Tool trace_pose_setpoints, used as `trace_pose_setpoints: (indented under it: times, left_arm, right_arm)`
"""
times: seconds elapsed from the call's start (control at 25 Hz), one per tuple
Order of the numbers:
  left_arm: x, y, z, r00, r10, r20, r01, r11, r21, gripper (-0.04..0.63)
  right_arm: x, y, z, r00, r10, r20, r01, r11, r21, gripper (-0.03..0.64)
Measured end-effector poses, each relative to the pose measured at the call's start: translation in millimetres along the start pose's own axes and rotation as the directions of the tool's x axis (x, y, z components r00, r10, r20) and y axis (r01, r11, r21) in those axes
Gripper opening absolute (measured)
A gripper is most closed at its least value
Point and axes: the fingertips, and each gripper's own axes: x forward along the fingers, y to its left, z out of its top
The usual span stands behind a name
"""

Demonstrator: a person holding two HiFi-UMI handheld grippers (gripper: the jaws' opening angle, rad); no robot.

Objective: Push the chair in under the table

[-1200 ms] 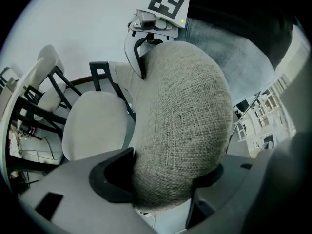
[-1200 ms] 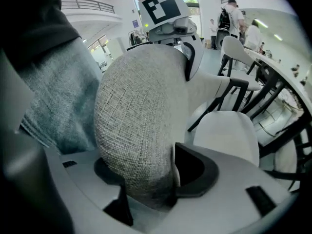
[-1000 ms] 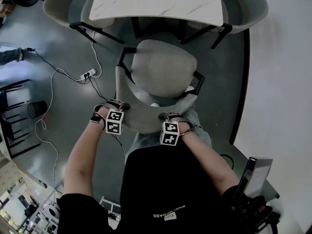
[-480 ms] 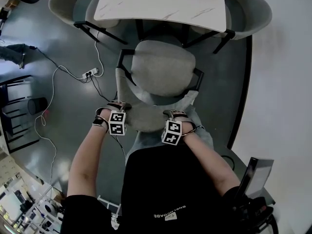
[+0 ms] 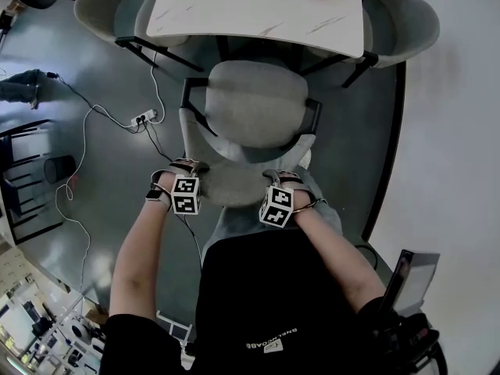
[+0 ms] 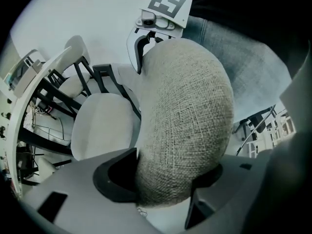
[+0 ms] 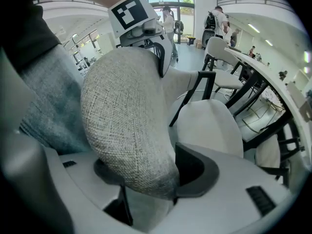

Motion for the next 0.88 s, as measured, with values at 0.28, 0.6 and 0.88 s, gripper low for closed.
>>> trace_pose_setpoints:
  times: [0.28, 0.6, 0.88]
  left_arm:
    - [-7, 40, 1, 1.000, 0.021, -0.005, -0.021, 1.000, 0.004, 0.279]
    - [-14, 90, -4, 0.999, 0.031, -0.008, -0.031, 0.999, -0.016, 0.275]
    - [-17, 92, -9, 1.000, -0.011, -0.020, 0.011, 0.999, 0.030, 0.272]
  right_arm:
    - [-5, -39, 2, 1.000, -0.013, 0.010, 0.013, 1.000, 0.028, 0.256]
    - [-11, -94, 6, 0.999, -0.043, 0.024, 0.041, 0.996, 0.074, 0.265]
    - [-9, -98, 16, 0.999, -0.021, 0.027, 0.022, 0.999, -0.038, 0.273]
